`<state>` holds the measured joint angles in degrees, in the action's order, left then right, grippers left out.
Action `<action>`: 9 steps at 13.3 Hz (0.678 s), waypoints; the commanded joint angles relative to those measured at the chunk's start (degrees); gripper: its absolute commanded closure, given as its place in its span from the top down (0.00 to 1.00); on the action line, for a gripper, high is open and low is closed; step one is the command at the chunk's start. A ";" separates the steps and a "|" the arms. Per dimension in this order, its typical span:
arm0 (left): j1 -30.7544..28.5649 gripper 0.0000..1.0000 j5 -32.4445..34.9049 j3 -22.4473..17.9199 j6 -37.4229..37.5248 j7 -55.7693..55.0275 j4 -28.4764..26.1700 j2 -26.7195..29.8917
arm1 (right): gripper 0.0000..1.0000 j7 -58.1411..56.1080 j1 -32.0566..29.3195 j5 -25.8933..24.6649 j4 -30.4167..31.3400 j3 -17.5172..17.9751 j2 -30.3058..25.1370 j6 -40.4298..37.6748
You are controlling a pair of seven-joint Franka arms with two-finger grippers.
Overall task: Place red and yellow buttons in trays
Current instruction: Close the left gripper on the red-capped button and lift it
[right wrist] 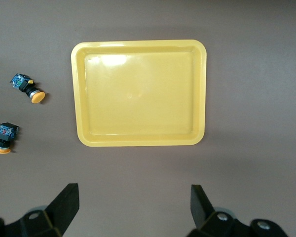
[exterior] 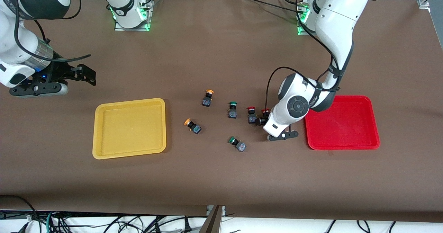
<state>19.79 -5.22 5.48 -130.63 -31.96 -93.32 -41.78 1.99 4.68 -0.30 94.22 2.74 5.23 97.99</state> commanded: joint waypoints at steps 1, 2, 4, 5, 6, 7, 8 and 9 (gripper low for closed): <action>0.77 0.96 2.66 -0.65 -1.21 -4.33 -1.43 0.82 | 1.00 0.47 -0.37 0.13 -1.49 0.43 0.66 -0.61; 0.95 0.96 3.36 -0.65 -1.21 -6.00 -1.43 0.82 | 1.00 0.47 -0.37 0.13 -1.49 0.43 0.66 -0.61; 0.86 0.96 3.55 -0.65 -1.21 -7.24 -1.43 0.82 | 1.00 0.47 -0.37 0.04 -1.49 0.43 0.66 -0.61; 0.86 0.96 3.55 -0.65 -1.21 -7.33 -1.43 0.82 | 1.00 0.47 -0.37 0.13 -1.49 0.43 0.66 -0.61; 0.86 0.93 3.55 -0.73 -1.21 -7.59 -1.51 0.82 | 1.00 0.47 -0.37 0.13 -1.49 0.43 0.66 -0.61; 0.86 0.84 3.63 -0.73 -1.21 -8.38 -1.60 0.82 | 1.00 0.47 -0.37 0.13 -1.49 0.43 0.66 -0.61; 0.86 0.70 3.63 -0.73 -1.21 -9.43 -1.69 0.82 | 1.00 0.47 -0.37 0.13 -1.49 0.43 0.66 -0.61; 0.78 0.67 3.63 -0.73 -1.21 -9.79 -1.69 0.82 | 1.00 0.47 -0.37 0.04 -1.49 0.43 0.66 -0.61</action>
<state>19.96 -2.73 5.35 -130.97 -39.63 -93.84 -41.78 1.99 4.68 -0.30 94.22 2.74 5.23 97.99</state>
